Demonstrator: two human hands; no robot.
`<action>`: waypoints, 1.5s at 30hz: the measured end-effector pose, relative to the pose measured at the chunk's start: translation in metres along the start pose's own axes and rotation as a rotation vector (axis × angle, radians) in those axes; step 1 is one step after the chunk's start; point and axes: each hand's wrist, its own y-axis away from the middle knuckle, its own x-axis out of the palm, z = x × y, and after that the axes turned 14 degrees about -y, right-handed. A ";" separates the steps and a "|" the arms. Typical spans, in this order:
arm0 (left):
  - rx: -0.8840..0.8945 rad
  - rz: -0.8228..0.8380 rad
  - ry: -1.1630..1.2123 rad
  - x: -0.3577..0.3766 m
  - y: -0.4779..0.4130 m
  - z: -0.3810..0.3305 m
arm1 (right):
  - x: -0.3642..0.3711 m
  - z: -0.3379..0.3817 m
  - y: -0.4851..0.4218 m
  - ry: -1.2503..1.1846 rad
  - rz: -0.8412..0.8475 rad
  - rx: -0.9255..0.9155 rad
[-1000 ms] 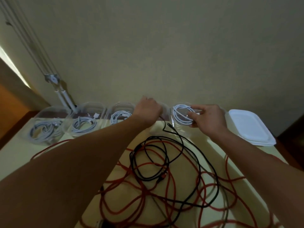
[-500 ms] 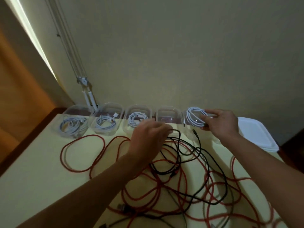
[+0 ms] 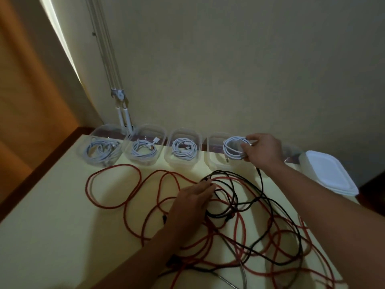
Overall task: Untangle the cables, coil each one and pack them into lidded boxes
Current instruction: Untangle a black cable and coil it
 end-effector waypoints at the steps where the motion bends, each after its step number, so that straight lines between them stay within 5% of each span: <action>1: 0.001 -0.005 0.009 -0.002 -0.001 -0.001 | 0.004 0.001 0.001 0.050 0.000 -0.014; 9: 0.002 -0.036 0.034 -0.001 -0.001 -0.001 | 0.030 0.008 0.002 0.237 -0.001 -0.074; 23: -0.049 -0.015 0.006 0.001 0.000 -0.003 | 0.029 -0.016 0.016 0.868 0.455 -0.173; 26: -0.057 0.001 -0.006 0.000 -0.001 -0.003 | 0.033 -0.017 0.016 0.829 0.493 -0.156; 37: -0.048 -0.015 -0.028 -0.007 -0.003 -0.003 | -0.002 -0.029 0.079 0.410 0.176 -0.468; 45: -0.169 -0.023 0.008 -0.013 0.008 -0.025 | -0.059 -0.062 0.148 0.684 0.558 -0.290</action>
